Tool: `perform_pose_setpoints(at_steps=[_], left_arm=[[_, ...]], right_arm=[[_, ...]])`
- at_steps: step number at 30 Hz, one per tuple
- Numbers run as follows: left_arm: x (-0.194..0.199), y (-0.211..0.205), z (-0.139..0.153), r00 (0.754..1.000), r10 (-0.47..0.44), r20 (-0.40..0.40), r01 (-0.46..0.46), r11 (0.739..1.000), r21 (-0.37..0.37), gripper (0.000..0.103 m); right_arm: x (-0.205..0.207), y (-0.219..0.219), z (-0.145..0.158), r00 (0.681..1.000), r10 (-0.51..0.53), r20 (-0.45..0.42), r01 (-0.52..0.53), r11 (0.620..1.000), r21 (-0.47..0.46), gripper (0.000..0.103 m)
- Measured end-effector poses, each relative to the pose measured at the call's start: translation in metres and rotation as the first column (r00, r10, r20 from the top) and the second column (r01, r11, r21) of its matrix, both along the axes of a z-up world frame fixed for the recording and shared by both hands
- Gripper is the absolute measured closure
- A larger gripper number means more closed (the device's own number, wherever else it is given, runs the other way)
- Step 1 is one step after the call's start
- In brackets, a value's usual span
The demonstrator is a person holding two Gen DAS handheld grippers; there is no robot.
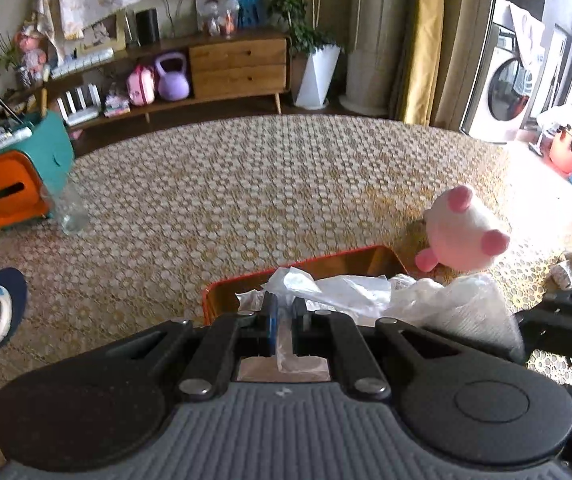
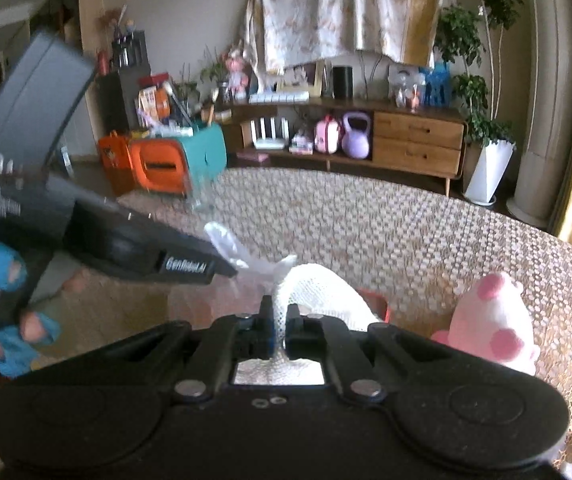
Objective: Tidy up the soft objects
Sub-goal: 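Lift the bag with the left tool while the right tool lifts the mesh cloth toward the red tin, then open the left tool over the red tin while the right tool releases the mesh cloth into it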
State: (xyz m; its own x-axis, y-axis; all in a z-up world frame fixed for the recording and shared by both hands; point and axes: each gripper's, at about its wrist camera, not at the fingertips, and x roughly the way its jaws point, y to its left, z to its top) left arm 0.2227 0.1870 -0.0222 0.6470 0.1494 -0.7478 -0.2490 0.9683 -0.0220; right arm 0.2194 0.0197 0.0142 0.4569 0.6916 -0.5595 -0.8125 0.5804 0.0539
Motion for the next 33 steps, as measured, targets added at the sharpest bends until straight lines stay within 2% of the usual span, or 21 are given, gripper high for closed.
perform_pose_setpoints(at_steps=[10,16,18,26,28,31,32,33], left_arm=[[0.024,0.000,-0.031,0.996,-0.034,-0.087,0.033,0.999,-0.016,0.096],[0.032,0.002,-0.038,0.992,-0.058,-0.112,0.055,0.998,-0.027,0.096],[0.032,0.005,-0.038,0.991,-0.074,-0.114,0.071,0.997,-0.036,0.096],[0.027,0.022,-0.031,0.994,-0.068,-0.088,0.060,0.994,-0.092,0.093],[0.025,0.024,-0.028,0.994,-0.080,-0.077,0.071,0.992,-0.109,0.090],[0.024,0.023,-0.029,0.992,-0.100,-0.078,0.090,0.988,-0.128,0.076],[0.023,0.022,-0.030,0.992,-0.100,-0.078,0.090,0.988,-0.123,0.068],[0.023,0.021,-0.031,0.992,-0.099,-0.075,0.090,0.989,-0.117,0.054]], right_arm=[[0.008,0.019,-0.039,0.999,-0.001,-0.040,-0.003,0.997,-0.079,0.097],[0.002,0.034,-0.055,0.999,0.012,-0.037,-0.016,0.993,-0.118,0.094],[-0.003,0.041,-0.057,1.000,0.018,-0.023,-0.021,0.992,-0.128,0.090],[-0.003,0.055,-0.070,0.999,0.015,-0.031,-0.021,0.981,-0.194,0.090],[-0.003,0.061,-0.073,0.999,0.006,-0.039,-0.015,0.975,-0.220,0.089],[-0.004,0.068,-0.078,0.999,-0.002,-0.054,-0.012,0.969,-0.247,0.088],[-0.005,0.069,-0.079,0.998,-0.004,-0.056,-0.010,0.969,-0.248,0.087],[-0.006,0.068,-0.078,0.998,-0.007,-0.057,-0.007,0.970,-0.241,0.086]])
